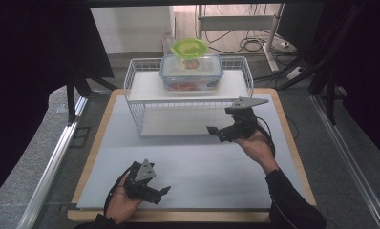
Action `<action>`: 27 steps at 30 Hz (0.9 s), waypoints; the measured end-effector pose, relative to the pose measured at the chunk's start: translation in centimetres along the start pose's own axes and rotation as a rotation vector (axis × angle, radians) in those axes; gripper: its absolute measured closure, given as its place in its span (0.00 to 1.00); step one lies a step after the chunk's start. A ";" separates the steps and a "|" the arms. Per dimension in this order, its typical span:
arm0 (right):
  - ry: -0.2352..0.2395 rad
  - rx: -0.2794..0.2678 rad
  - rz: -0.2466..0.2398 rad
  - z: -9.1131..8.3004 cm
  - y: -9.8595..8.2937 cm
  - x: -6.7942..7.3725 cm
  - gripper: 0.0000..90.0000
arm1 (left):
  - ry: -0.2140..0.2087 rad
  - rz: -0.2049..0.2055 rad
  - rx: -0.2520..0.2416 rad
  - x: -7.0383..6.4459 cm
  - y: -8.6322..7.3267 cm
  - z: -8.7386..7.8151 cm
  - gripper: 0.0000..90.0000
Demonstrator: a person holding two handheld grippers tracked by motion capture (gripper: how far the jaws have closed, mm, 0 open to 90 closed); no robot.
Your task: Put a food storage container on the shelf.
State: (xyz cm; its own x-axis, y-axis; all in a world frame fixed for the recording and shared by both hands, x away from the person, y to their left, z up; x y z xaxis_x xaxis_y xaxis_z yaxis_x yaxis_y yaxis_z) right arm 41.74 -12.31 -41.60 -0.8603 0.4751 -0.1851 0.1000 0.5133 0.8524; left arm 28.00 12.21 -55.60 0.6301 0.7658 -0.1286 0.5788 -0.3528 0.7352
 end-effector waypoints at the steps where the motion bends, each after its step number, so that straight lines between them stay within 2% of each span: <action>1: -0.001 0.001 -0.006 0.0 -0.2 0.2 0.00 | 0.000 0.000 -0.001 0.0 0.0 0.0 0.04; 4: 0.001 0.015 -0.034 -0.1 -0.9 0.9 0.00 | 0.001 -0.004 0.000 0.2 -0.1 0.0 0.04; 11: 0.008 0.018 -0.050 -0.6 -1.8 2.3 0.00 | -0.009 -0.007 -0.007 0.3 -0.1 -0.1 0.04; 21: 0.004 0.050 -0.039 -0.9 -4.1 3.7 0.00 | -0.031 -0.040 -0.025 0.5 0.0 -0.2 0.05; 27: -0.004 0.077 -0.039 -1.1 -5.7 4.3 0.00 | -0.034 -0.041 -0.024 0.5 -0.1 -0.2 0.05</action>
State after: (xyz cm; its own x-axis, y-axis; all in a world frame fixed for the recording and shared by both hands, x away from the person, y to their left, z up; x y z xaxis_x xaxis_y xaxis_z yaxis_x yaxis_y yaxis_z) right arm 36.89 -13.98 -46.69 -0.8622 0.4565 -0.2197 0.1047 0.5847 0.8044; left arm 28.16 12.73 -55.57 0.6235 0.7605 -0.1812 0.5924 -0.3083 0.7443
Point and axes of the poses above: each handheld gripper's, and its own axes: z roughly forward along the jaws, y roughly out of its top, x roughly to its left, the point moved 6 cm from there along z, roughly forward along the jaws, and after that the axes turned 14 degrees about -z, right-handed, at the moved point
